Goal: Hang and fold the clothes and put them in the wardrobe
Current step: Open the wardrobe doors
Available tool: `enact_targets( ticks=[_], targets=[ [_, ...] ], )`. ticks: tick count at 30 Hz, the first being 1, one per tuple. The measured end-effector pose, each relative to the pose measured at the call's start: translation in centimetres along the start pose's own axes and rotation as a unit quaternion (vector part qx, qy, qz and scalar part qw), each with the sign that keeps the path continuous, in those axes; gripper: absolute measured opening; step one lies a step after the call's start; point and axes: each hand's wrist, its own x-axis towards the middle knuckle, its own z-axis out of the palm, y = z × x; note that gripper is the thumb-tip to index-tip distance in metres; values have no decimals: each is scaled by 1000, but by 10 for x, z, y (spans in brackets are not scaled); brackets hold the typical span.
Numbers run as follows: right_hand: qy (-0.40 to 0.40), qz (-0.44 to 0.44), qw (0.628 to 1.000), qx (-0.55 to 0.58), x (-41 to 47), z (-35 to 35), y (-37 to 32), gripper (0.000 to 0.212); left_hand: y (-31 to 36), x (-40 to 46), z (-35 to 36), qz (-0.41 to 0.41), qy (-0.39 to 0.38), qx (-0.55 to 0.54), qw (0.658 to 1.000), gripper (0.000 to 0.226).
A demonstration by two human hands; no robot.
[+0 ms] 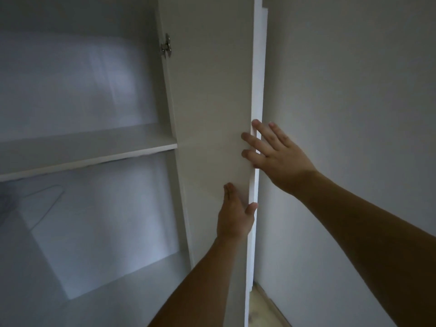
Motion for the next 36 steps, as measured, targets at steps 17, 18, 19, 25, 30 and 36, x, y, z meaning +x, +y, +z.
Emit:
enact_targets(
  ticks=[17, 18, 19, 25, 30, 36],
  targets=[
    [-166, 180, 960, 138, -38, -53, -23, 74, 20, -19, -48, 174, 119, 280, 936, 78],
    [-177, 191, 956, 138, -44, -57, -23, 73, 22, -20, -51, 192, 123, 298, 927, 78],
    [-189, 204, 951, 138, -51, -63, -22, 73, 23, -21, -54, 209, 120, 319, 917, 78],
    [-251, 308, 908, 130, -89, -102, -25, 77, 26, -31, -48, 285, 74, 301, 907, 73],
    [-304, 361, 875, 107, -122, -143, -41, 79, 32, -50, -37, 341, 38, 258, 903, 69],
    [-327, 428, 839, 73, -171, -222, -52, 79, 75, -101, -23, 388, -25, 226, 893, 67]
  ],
)
